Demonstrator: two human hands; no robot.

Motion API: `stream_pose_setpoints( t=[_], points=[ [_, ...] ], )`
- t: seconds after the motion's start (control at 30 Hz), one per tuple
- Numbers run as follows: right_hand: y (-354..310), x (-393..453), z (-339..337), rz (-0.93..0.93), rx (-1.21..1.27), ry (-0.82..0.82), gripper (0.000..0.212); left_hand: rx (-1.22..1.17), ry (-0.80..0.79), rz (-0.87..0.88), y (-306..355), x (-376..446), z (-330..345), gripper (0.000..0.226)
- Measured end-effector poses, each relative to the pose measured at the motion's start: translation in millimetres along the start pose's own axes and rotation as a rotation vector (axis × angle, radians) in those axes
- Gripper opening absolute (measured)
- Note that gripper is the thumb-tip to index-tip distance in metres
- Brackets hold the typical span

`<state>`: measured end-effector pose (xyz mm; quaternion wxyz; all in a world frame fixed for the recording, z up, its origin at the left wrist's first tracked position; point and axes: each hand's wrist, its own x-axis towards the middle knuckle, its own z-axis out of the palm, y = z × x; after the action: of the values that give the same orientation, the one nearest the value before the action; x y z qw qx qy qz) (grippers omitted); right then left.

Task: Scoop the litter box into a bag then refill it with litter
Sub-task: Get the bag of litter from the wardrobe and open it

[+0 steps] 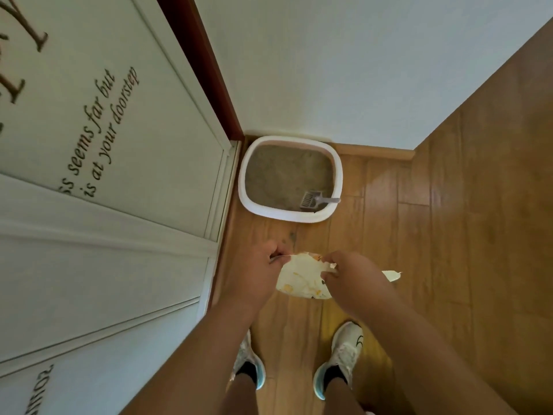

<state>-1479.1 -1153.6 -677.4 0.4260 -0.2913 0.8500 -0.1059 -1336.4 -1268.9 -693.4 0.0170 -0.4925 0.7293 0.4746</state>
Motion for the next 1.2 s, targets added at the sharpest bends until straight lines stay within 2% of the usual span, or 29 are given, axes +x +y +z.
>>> stream_pose_setpoints(
  t=[0.27, 0.53, 0.63, 0.73, 0.8, 0.93, 1.03, 1.13, 1.2],
  points=[
    [42.7, 78.0, 59.5, 0.026, -0.031, -0.109, 0.038, 0.023, -0.04, -0.112, -71.4, 58.0, 65.3, 0.007],
    [77.9, 149.9, 109.2, 0.065, -0.115, -0.179, 0.043, 0.081, -0.088, -0.144, -128.8, 115.3, 118.7, 0.01],
    [78.9, 175.5, 119.2, 0.071, -0.103, -0.198, 0.043, 0.066, -0.058, -0.147, -143.1, 134.8, 126.6, 0.009],
    [70.1, 201.4, 116.4, 0.088, -0.096, -0.168, 0.037, 0.034, -0.011, -0.097, -143.0, 161.6, 122.0, 0.009],
    [65.9, 210.6, 112.1, 0.042, -0.092, -0.083, 0.035, 0.044, -0.018, -0.071, -140.5, 174.0, 118.5, 0.009],
    [63.6, 216.2, 106.3, -0.012, -0.033, 0.001, 0.04, 0.079, -0.033, -0.031, -144.7, 181.6, 122.0, 0.017],
    [64.6, 215.5, 105.8, -0.011, 0.016, 0.02, 0.045, 0.112, -0.037, 0.04, -147.3, 182.6, 125.0, 0.035],
    [69.5, 210.9, 108.3, -0.018, 0.061, 0.006, 0.053, 0.199, -0.01, 0.219, -149.8, 181.7, 131.8, 0.049],
    [72.4, 210.2, 108.7, -0.018, 0.096, -0.001, 0.057, 0.284, -0.025, 0.226, -153.3, 179.0, 138.3, 0.053]
  ],
)
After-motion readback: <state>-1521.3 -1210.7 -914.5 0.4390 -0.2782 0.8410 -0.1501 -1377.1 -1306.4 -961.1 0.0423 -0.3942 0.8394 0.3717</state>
